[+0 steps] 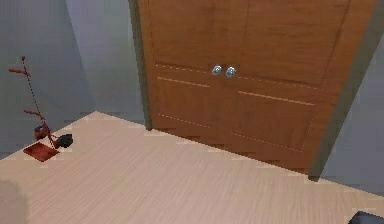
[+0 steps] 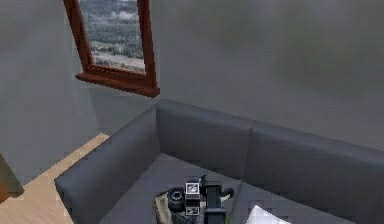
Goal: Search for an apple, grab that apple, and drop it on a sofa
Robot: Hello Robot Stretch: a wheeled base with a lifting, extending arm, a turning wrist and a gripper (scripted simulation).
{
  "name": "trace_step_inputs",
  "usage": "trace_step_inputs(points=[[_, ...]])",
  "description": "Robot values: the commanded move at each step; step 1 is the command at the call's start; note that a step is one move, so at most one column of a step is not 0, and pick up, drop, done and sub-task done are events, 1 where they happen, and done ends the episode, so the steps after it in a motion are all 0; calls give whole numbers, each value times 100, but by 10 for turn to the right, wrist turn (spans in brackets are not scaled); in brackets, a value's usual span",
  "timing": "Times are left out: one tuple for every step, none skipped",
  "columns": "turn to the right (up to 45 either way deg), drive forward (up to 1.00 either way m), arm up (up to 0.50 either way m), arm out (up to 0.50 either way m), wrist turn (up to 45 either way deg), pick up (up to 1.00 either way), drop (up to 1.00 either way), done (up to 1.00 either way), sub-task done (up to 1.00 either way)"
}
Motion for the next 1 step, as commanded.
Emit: trace_step_inputs(points=[[0,0,0,0,0,0,0,100,0]])
